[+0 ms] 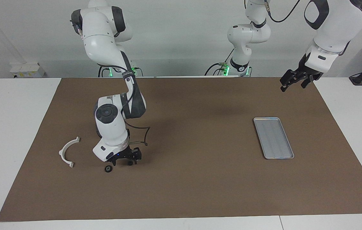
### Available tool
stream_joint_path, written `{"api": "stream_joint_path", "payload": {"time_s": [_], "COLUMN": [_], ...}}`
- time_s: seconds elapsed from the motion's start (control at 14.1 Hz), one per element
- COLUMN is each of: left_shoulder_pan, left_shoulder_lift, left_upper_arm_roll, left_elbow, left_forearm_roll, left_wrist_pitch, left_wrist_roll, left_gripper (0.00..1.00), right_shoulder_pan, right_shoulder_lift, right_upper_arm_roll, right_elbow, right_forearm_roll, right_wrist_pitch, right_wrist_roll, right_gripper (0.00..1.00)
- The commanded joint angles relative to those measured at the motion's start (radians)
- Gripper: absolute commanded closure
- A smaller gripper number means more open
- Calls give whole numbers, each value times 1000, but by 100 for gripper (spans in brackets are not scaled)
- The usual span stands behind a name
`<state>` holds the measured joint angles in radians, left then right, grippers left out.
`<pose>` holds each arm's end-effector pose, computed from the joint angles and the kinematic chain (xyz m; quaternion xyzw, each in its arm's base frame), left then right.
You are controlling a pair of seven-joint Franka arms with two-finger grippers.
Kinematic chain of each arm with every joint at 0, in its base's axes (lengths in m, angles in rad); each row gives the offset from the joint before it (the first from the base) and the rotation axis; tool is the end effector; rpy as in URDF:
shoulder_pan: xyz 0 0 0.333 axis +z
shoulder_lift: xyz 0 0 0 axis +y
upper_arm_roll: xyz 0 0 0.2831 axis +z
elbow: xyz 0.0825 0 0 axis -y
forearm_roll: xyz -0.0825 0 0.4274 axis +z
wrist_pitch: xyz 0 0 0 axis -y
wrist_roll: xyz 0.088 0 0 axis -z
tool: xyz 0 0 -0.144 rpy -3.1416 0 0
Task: Place bearing gear from tray to pile
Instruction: 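Lower the bearing beside the first bearing and open the right gripper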
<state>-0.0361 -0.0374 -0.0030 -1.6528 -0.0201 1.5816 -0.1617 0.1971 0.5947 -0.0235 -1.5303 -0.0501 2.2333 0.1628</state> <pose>0.5850 -0.0258 0.5355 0.9979 0.0615 -0.0178 0.0082 0.7261 0.1260 0.2331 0.9979 0.0221 0.0579 0.0176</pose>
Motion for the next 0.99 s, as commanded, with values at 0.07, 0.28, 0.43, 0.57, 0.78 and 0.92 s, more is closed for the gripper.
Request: {"api": "stream_joint_path", "payload": {"time_s": [0.07,0.28,0.43,0.57,0.78,0.92], "left_shoulder_pan": [-10,-10,-10,-10,-10,-10], "left_shoulder_lift": [-6,-6,-6,-6,-6,-6], "left_upper_arm_roll": [6,6,6,6,6,6], "left_elbow": [1,1,1,1,1,1], "left_forearm_roll": [8,8,8,9,8,8], "left_wrist_pitch": [-14,-14,-14,-14,-14,-14], "left_wrist_roll": [-1,-1,-1,-1,-1,-1], "left_gripper": [0,0,0,0,0,0], "right_shoulder_pan": [-33,-45,-53,-68,-105,-110], "right_shoulder_lift": [-62,-127,-209,-323,-528,-622], "right_upper_arm_roll": [13,13,11,11,13,13], "right_elbow": [-30,-40,-74,-143,-282,-294], "right_forearm_roll": [1,12,18,21,44,47], "right_wrist_pitch": [-40,-115,-173,-216,-270,-396], "right_wrist_roll": [-32,-75,-78,-78,-86,-127], "right_gripper": [0,0,0,0,0,0]}}
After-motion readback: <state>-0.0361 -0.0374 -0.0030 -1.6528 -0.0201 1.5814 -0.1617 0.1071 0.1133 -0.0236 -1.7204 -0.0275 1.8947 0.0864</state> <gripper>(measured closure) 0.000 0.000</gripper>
